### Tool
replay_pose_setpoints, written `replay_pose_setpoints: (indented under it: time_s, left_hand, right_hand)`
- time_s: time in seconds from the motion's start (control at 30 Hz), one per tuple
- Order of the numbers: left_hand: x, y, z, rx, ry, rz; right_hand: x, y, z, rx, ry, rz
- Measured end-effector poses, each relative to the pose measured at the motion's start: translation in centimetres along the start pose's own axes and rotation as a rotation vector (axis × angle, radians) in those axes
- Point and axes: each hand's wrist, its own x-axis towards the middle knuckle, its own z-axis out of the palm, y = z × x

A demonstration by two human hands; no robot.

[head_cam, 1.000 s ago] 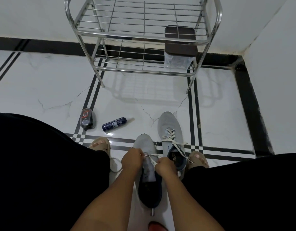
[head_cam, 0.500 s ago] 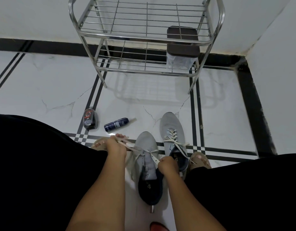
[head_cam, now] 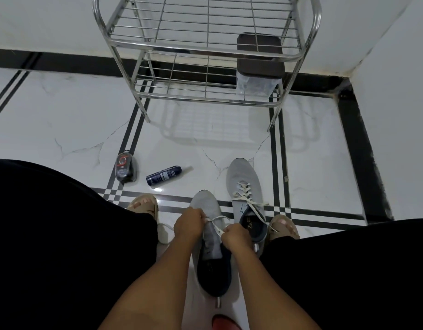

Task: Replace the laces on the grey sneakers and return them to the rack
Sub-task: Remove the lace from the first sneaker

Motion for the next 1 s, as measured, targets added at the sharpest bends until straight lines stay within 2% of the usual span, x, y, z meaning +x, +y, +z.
replay_pose_setpoints:
  time_s: [0.1,0.2,0.27,0.33,0.4,0.43,0.47,0.53,0.6,0.67,0.73,0.8,0.87,0.93,1.0]
  left_hand:
    - [-0.3,-0.2,0.0,-0.424,0.018,-0.152]
    - [-0.3,0.2,-0.8,-0.936,0.087,-0.473]
    - [0.5,0.0,-1.4,-1.132,0.102,-0.615]
    - [0.8,-0.2,-1.8,-1.280,0.096,-0.624]
    - [1.0,-0.2,-1.7,-1.389,0.085,-0.659]
    - [1.0,-0.2,-1.6,-1.357,0.052,-0.658]
    - [0.9,0.1,-1.6,-1.231,0.017,-0.649]
    - [0.6,1.2,-1.7,-0.919,-0.008,-0.524]
    - [0.5,1.8,-1.0,-0.845,-0.060,-0.503]
    - [0.2,0.9,-0.4,-1.003,-0.131,-0.619]
    - [-0.1,-0.5,0.2,-1.463,-0.118,-0.794]
    - [-0.6,-1.3,0.2,-1.747,-0.051,-0.887]
    - [-0.8,-1.6,0.4,-1.643,-0.035,-0.873]
    - [-0.7,-1.0,0.3,-1.337,-0.066,-0.758]
    - [-0.7,-0.4,0.1,-0.892,-0.096,-0.643]
  right_hand:
    - [-0.2,-0.6,-0.1,0.037,-0.013,0.003]
    - [-0.2,-1.0,0.0,0.060,-0.008,0.015]
    - [-0.1,-1.2,0.1,0.073,-0.005,0.028]
    - [0.1,-1.4,0.2,0.077,-0.006,0.011]
    - [0.1,-1.7,0.3,0.067,-0.004,0.000]
    - [0.0,-1.7,0.3,0.062,0.003,0.000]
    - [0.0,-1.5,0.3,0.057,0.011,0.003]
    - [0.0,-0.9,0.3,0.053,0.013,0.011]
    - [0.0,-0.3,0.5,0.044,0.010,0.012]
    - [-0.1,-0.1,0.6,0.037,0.020,0.023]
    - [-0.1,-0.3,0.7,0.025,0.036,0.031]
    - [-0.1,-0.4,0.9,-0.009,0.038,0.029]
    - [-0.3,-0.5,0.8,-0.066,0.025,-0.012]
    - [-0.5,-0.5,0.6,-0.121,0.006,-0.090]
    - [-0.7,-0.5,0.5,-0.151,-0.021,-0.183]
